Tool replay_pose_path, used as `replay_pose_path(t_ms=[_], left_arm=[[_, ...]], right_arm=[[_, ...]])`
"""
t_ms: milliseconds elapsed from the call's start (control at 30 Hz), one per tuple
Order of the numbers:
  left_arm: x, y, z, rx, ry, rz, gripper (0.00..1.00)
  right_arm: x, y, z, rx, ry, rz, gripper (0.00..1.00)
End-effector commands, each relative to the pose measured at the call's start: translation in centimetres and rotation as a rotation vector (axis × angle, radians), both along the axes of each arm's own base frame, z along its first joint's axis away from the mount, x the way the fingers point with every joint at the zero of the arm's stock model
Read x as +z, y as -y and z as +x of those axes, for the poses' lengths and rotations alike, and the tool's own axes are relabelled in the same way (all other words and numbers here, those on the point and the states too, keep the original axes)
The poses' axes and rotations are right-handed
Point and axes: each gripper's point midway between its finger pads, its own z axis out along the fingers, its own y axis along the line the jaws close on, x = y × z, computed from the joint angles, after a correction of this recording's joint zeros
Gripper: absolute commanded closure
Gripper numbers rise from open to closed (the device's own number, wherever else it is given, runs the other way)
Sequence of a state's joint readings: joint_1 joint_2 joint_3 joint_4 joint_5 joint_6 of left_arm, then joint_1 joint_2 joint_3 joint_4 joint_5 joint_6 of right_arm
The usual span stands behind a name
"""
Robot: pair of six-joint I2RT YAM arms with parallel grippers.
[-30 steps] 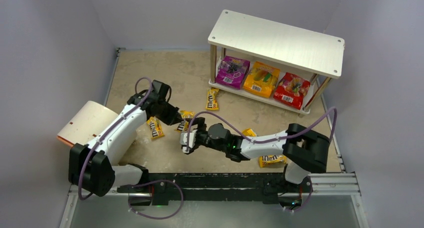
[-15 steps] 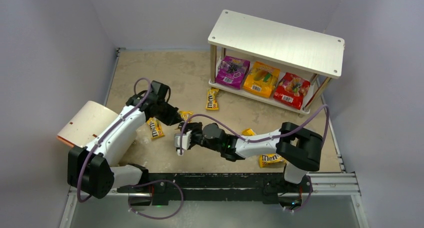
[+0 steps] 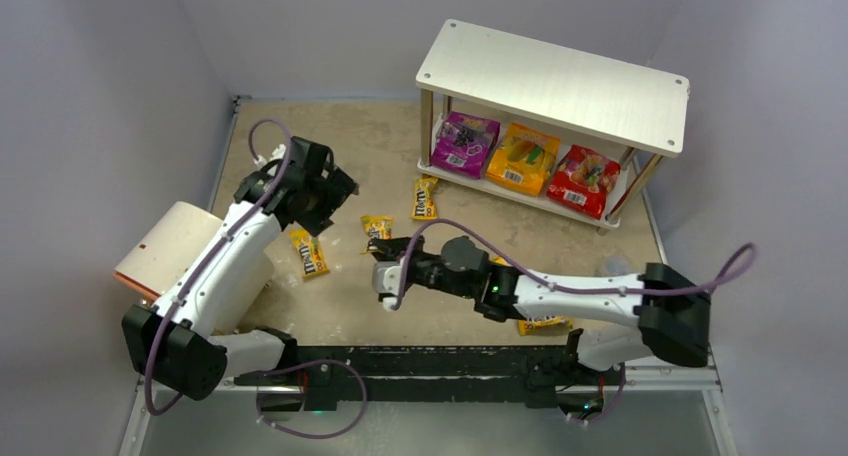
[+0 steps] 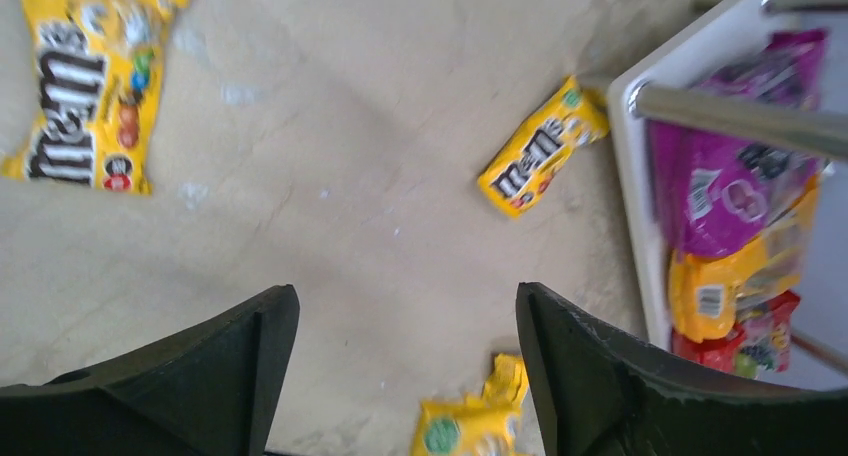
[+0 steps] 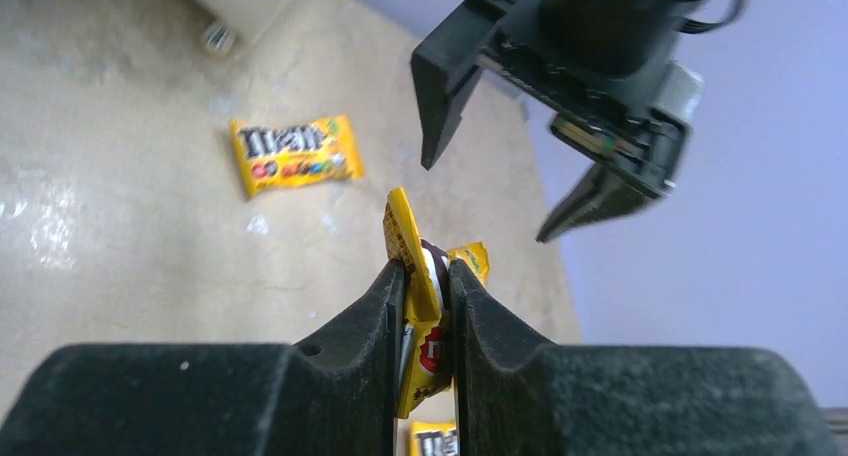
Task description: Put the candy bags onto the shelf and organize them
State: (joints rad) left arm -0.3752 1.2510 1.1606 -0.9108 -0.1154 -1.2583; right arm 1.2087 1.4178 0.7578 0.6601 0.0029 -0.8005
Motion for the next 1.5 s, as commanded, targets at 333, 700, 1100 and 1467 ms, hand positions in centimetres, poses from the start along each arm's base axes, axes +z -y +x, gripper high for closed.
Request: replay_pose_path(t_ms=[333, 700, 1100, 1467], left_arm=[[-3.3, -6.5, -3.6, -0.106, 0.124, 0.325, 0.03], [-6.3, -6.9, -5.0, -0.154, 0.053, 0.357, 0.02], [-6.4, -8.6, -5.6, -0.100, 0.046, 0.420, 0.01], [-5.4, -9.0, -5.7, -0.088, 0.067, 0.428, 0.01]], right_arm=[[26.3, 11.1, 13.9, -0.353, 0.023, 0.494, 0.96], [25.2, 15.2, 28.7, -0.586, -0.063, 0.407, 0.92], [19.4, 16.1, 30.1, -0.472, -0.100, 0.195, 0.89], [17.5, 16.3, 27.8, -0.345, -0.130, 0.096, 0.68]])
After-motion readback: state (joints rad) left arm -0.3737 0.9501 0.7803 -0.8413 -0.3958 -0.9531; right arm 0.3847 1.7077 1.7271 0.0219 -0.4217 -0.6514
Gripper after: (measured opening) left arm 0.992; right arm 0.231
